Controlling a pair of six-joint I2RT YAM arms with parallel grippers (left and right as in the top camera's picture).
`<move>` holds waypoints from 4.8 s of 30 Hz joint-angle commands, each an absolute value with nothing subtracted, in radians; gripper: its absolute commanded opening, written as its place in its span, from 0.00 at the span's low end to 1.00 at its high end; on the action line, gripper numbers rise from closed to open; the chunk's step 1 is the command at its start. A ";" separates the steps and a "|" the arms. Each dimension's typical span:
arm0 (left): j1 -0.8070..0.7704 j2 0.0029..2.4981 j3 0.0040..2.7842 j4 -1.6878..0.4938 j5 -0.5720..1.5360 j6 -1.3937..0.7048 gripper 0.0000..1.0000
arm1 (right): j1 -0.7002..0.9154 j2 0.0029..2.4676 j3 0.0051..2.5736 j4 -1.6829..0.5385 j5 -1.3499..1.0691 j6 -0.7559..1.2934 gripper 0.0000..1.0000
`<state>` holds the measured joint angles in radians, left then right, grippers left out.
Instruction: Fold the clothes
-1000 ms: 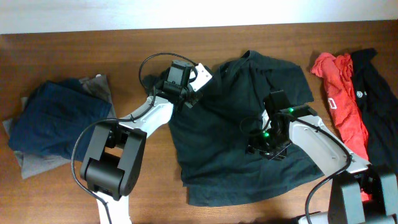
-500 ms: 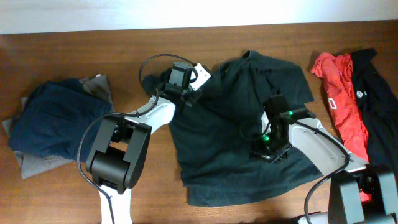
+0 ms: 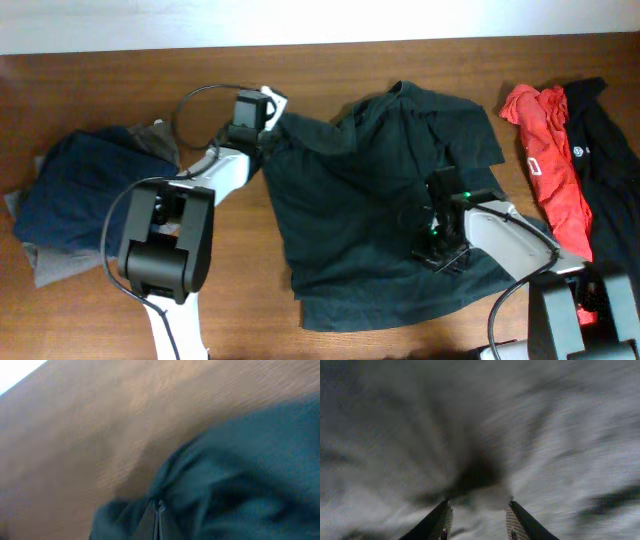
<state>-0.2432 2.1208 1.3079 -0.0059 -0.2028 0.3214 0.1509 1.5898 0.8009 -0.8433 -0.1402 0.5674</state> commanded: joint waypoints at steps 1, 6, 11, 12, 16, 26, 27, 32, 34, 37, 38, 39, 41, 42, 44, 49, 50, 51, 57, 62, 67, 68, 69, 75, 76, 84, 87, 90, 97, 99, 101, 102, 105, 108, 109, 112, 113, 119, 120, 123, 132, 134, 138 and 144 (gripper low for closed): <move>-0.239 2.126 1.319 -0.050 -0.228 0.300 0.05 | 0.079 1.596 0.796 -0.843 -0.035 0.607 0.40; -0.253 2.126 1.319 -0.092 -0.223 0.299 0.56 | -0.046 1.596 0.796 -0.790 0.022 0.577 0.40; -0.281 2.126 1.319 -0.161 -0.191 0.299 0.32 | -0.165 1.596 0.805 -0.694 0.082 0.532 0.40; -0.285 2.126 1.319 -0.172 -0.191 0.299 0.17 | -0.183 1.596 0.810 -0.677 0.064 0.514 0.41; -0.287 2.126 1.319 -0.216 -0.192 0.293 0.01 | -0.218 1.596 0.839 -0.654 -0.038 0.447 0.40; -0.284 2.106 1.319 -0.455 -0.327 0.098 0.00 | -0.168 1.596 0.852 -0.657 -0.444 0.172 0.49; -0.281 2.100 1.319 -0.492 -0.344 0.069 0.00 | -0.162 1.596 0.852 -0.664 -0.445 0.176 0.49; -0.250 2.069 1.319 -0.630 -0.367 -0.017 0.00 | -0.134 1.596 0.846 -0.752 -0.429 0.347 0.45; -0.235 2.042 1.319 -0.669 -0.371 -0.044 0.00 | -0.118 1.596 0.830 -0.779 -0.391 0.396 0.44; -0.213 1.974 1.319 -0.693 -0.371 -0.068 0.00 | -0.104 1.598 0.794 -0.771 -0.255 0.473 0.48; -0.205 1.943 1.319 -0.693 -0.371 -0.068 0.01 | -0.104 1.601 0.780 -0.765 -0.203 0.508 0.49; -0.199 1.914 1.319 -0.691 -0.371 -0.068 0.01 | -0.107 1.607 0.768 -0.751 -0.170 0.528 0.49; -0.191 1.843 1.320 -0.682 -0.371 -0.067 0.01 | -0.116 1.621 0.745 -0.712 -0.139 0.554 0.49; -0.187 1.810 1.320 -0.675 -0.371 -0.064 0.01 | -0.121 1.631 0.732 -0.685 -0.130 0.564 0.44; -0.187 1.758 1.320 -0.665 -0.371 -0.056 0.01 | -0.131 1.651 0.721 -0.642 -0.084 0.567 0.32; -0.187 1.673 1.320 -0.627 -0.276 0.011 0.31 | -0.183 1.697 0.739 -0.542 0.013 0.589 0.04; -0.187 1.667 1.319 -0.616 -0.224 0.051 0.37 | -0.195 1.697 0.748 -0.517 0.012 0.572 0.04; -0.187 1.666 1.320 -0.607 -0.179 0.075 0.44 | -0.205 1.697 0.763 -0.492 0.012 0.541 0.04; -0.188 1.668 1.319 -0.564 -0.048 0.107 0.54 | -0.224 1.697 0.956 -0.470 0.021 0.360 0.04; -0.204 1.687 1.319 -0.506 0.144 0.208 0.60 | -0.224 1.697 1.136 -0.651 -0.022 0.355 0.47; -0.262 1.776 1.319 -0.454 0.242 0.352 0.63 | -0.224 1.697 1.232 -0.811 -0.038 0.343 0.61; -0.281 1.802 1.319 -0.445 0.257 0.396 0.63 | -0.224 1.697 1.238 -0.831 -0.046 0.336 0.63; -0.299 1.822 1.319 -0.437 0.259 0.430 0.63 | -0.224 1.697 1.238 -0.847 -0.056 0.336 0.63; -0.430 1.922 1.319 -0.350 0.163 0.514 0.61 | -0.223 1.697 1.238 -0.929 -0.075 0.328 0.63; -0.450 1.931 1.319 -0.339 0.143 0.519 0.60 | -0.223 1.697 1.238 -0.932 -0.075 0.328 0.64; -0.529 2.007 1.319 -0.279 0.023 0.570 0.57 | -0.223 1.697 1.238 -0.936 -0.075 0.329 0.64; -0.530 2.020 1.319 -0.273 0.022 0.571 0.56 | -0.223 1.697 1.238 -0.936 -0.075 0.329 0.64; -0.530 2.036 1.319 -0.261 0.021 0.575 0.48 | -0.223 1.697 1.238 -0.936 -0.075 0.329 0.64; -0.530 2.055 1.319 -0.210 -0.008 0.574 0.37 | -0.223 1.697 1.238 -0.936 -0.075 0.328 0.64; -0.530 2.056 1.319 -0.221 -0.008 0.574 0.37 | -0.223 1.697 1.238 -0.936 -0.075 0.328 0.64; -0.529 2.061 1.319 -0.233 -0.008 0.574 0.36 | -0.223 1.697 1.238 -0.938 -0.075 0.328 0.64; -0.529 2.064 1.319 -0.234 -0.008 0.574 0.36 | -0.223 1.697 1.238 -0.938 -0.075 0.328 0.64; -0.529 2.065 1.319 -0.229 -0.008 0.574 0.28 | -0.223 1.697 1.238 -0.938 -0.075 0.329 0.64; -0.529 2.065 1.319 -0.212 -0.013 0.574 0.06 | -0.223 1.697 1.238 -0.939 -0.075 0.328 0.64; -0.529 2.065 1.319 -0.208 -0.022 0.573 0.00 | -0.223 1.697 1.238 -0.940 -0.075 0.328 0.64; -0.529 2.063 1.322 -0.188 -0.091 0.572 0.00 | -0.223 1.697 1.238 -0.944 -0.075 0.319 0.64; -0.529 2.060 1.330 -0.187 -0.131 0.562 0.00 | -0.223 1.697 1.238 -0.944 -0.074 0.316 0.64; -0.508 2.038 1.427 -0.189 -0.296 0.528 0.00 | -0.223 1.697 1.238 -0.947 -0.075 0.302 0.64; -0.497 2.036 1.448 -0.189 -0.295 0.527 0.00 | -0.223 1.697 1.238 -0.947 -0.075 0.303 0.64; -0.449 2.036 1.496 -0.195 -0.292 0.485 0.00 | -0.223 1.697 1.238 -0.947 -0.075 0.302 0.64; -0.383 2.027 1.502 -0.389 0.022 0.435 0.22 | -0.223 1.697 1.238 -0.947 -0.075 0.302 0.64; -0.410 2.028 1.502 -0.455 0.082 0.435 0.35 | -0.223 1.697 1.238 -0.946 -0.075 0.303 0.64; -0.480 2.030 1.501 -0.509 0.078 0.435 0.43 | -0.223 1.697 1.238 -0.946 -0.074 0.302 0.64; -0.574 2.032 1.500 -0.514 0.046 0.430 0.41 | -0.223 1.697 1.238 -0.947 -0.074 0.302 0.64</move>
<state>-0.5510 2.0483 1.4979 -0.5121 0.0380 0.4438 -0.2211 1.6989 1.2232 -0.9432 -0.0723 0.3092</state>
